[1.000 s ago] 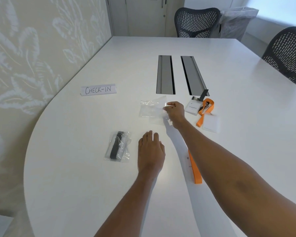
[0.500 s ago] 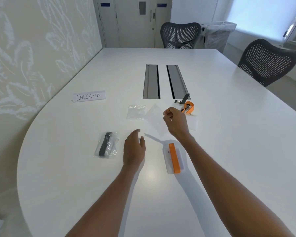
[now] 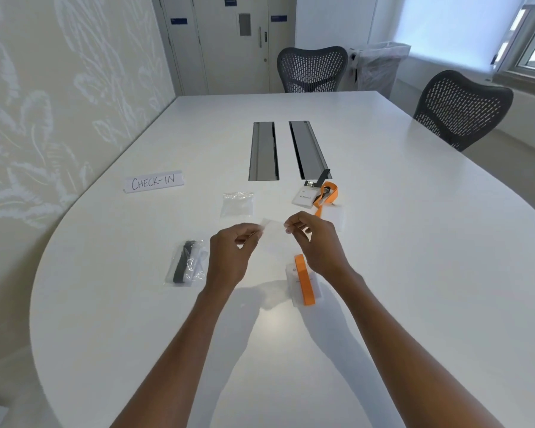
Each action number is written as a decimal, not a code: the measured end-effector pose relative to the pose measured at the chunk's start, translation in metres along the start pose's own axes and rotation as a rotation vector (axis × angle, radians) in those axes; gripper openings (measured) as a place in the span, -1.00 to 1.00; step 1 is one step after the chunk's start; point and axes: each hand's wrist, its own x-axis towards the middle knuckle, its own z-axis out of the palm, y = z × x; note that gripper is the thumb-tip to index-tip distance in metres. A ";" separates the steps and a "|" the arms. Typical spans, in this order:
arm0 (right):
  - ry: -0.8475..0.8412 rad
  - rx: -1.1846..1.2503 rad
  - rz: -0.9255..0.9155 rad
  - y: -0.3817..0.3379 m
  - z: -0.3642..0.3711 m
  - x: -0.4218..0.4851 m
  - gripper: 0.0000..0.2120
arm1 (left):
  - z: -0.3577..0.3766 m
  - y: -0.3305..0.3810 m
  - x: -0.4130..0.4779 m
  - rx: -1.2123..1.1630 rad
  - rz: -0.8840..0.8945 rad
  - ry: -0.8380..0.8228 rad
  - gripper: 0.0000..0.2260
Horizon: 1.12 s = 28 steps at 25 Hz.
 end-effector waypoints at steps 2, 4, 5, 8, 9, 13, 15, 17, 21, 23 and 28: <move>0.014 0.019 0.018 0.003 -0.006 -0.004 -0.90 | -0.001 0.003 -0.007 -0.064 -0.049 -0.025 -0.90; 0.057 0.040 0.066 0.007 -0.010 -0.009 -0.90 | 0.001 0.007 -0.012 -0.136 -0.113 -0.040 -0.88; 0.105 0.032 0.094 0.009 -0.009 -0.012 -0.87 | 0.002 0.009 -0.015 -0.166 -0.141 -0.041 -0.85; 0.316 -0.136 0.116 0.002 -0.003 -0.028 -0.78 | 0.006 0.014 -0.025 -0.233 -0.193 -0.016 -0.79; 0.353 -0.163 0.088 -0.003 -0.001 -0.033 -0.77 | 0.007 0.016 -0.027 -0.251 -0.206 -0.003 -0.79; 0.155 0.118 0.067 -0.023 0.006 -0.049 -0.94 | 0.015 0.023 -0.036 -0.336 -0.290 0.018 -0.85; 0.069 0.273 0.145 -0.029 0.008 -0.052 -0.97 | 0.018 0.026 -0.039 -0.374 -0.318 -0.004 -0.89; 0.011 0.390 0.220 -0.033 0.007 -0.053 -0.89 | 0.020 0.028 -0.043 -0.385 -0.330 -0.017 -0.94; -0.068 0.447 0.263 -0.032 0.004 -0.055 -0.79 | 0.021 0.035 -0.050 -0.449 -0.374 -0.020 -0.95; -0.083 0.474 0.271 -0.031 0.002 -0.057 -0.76 | 0.019 0.038 -0.051 -0.465 -0.386 -0.059 -0.96; -0.191 0.573 0.283 -0.029 -0.006 -0.061 -0.71 | 0.009 0.040 -0.044 -0.532 -0.431 -0.189 -0.93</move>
